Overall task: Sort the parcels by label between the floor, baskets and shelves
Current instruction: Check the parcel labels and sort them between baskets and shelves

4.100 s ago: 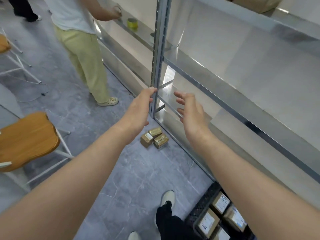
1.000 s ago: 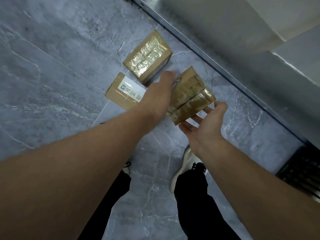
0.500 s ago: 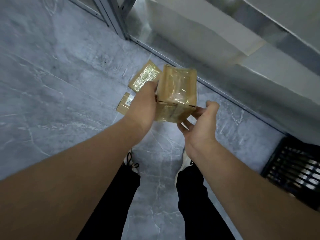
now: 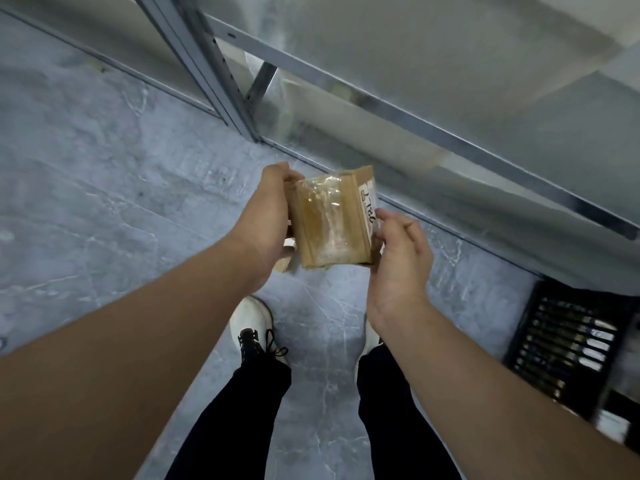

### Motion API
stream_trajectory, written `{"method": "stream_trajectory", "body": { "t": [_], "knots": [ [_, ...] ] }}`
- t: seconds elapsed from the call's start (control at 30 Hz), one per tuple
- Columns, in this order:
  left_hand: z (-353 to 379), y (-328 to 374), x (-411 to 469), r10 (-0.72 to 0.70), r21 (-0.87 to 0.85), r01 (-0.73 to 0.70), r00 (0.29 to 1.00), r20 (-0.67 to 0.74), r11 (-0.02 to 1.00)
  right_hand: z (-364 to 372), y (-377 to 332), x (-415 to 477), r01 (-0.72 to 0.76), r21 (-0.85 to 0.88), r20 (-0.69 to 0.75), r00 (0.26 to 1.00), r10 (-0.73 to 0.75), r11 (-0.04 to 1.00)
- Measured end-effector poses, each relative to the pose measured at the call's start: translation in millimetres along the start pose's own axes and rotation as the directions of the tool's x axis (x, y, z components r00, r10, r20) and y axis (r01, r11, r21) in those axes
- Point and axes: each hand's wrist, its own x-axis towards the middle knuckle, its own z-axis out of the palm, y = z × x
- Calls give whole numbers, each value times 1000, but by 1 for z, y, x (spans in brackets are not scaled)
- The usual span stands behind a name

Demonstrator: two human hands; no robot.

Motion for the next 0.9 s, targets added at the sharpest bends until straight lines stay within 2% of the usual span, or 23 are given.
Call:
{"method": "stream_trajectory", "body": {
  "t": [0.13, 0.27, 0.57, 0.73, 0.9],
  "knots": [
    [-5, 21, -19, 16, 96, -12, 999, -33, 995, 8, -28, -17, 25, -11, -9, 1000, -26, 1000],
    [-11, 44, -37, 88, 151, -79, 994, -60, 985, 14, -54, -38, -42, 13, 30, 999, 42, 999],
    [-31, 109, -87, 274, 265, -277, 960, 47, 924, 39, -112, -96, -46, 78, 87, 995, 39, 996],
    [-46, 158, -124, 389, 340, -378, 920, 39, 861, 55, -151, -142, 5, 140, 134, 991, -25, 990],
    [-62, 211, -175, 521, 489, -484, 851, 69, 726, 72, -199, -194, 105, 134, 197, 972, -130, 985]
  ]
}}
